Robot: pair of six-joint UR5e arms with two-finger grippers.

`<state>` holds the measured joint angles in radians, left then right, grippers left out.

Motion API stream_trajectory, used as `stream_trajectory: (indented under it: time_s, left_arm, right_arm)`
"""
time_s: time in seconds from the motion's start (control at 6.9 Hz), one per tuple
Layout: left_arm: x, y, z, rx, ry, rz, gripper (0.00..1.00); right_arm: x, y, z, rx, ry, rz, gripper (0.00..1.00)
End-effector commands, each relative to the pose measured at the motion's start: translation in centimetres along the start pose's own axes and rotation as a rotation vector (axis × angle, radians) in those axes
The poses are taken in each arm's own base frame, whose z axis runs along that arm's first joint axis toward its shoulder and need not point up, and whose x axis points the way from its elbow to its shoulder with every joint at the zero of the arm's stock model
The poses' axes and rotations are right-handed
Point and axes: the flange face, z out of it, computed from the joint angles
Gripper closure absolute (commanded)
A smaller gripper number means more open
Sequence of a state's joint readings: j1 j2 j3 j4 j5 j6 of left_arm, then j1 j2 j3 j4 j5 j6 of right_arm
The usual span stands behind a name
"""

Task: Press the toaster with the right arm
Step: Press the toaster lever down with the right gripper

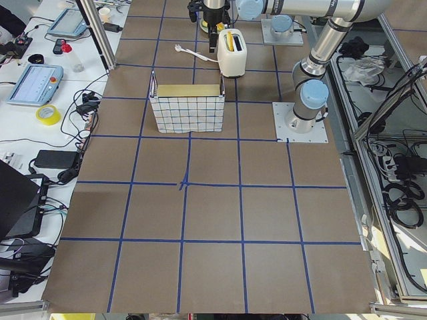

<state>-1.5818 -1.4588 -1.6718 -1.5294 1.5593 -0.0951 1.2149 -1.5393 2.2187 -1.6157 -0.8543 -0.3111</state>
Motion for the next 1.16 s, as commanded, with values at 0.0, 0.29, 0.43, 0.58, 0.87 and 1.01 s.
stream_trajectory:
  time_s: [0.0,0.29,0.43,0.58,0.87,1.01]
  left_arm:
    - [-0.02,0.0,0.01,0.0,-0.001,0.0,0.0]
    - [-0.02,0.0,0.01,0.0,-0.001,0.0,0.0]
    - [0.0,0.0,0.01,0.0,0.001,0.0,0.0]
    - [0.0,0.0,0.01,0.0,0.001,0.0,0.0]
    - [0.0,-0.02,-0.07,0.001,0.001,0.0,0.0]
    - [-0.02,-0.02,-0.07,0.001,-0.001,0.0,0.0]
  right_arm:
    - [0.22,-0.27,0.15,0.0,0.0,0.002,1.0]
    - [0.25,-0.31,0.17,0.0,0.0,0.002,1.0]
    - [0.32,-0.38,0.21,-0.002,0.0,0.001,1.0]
    - [0.56,-0.59,0.42,-0.009,-0.004,0.008,1.0]
    - [0.67,-0.93,0.37,0.0,0.003,0.008,1.0]
    - [0.44,-0.99,0.08,0.006,0.007,0.008,1.0]
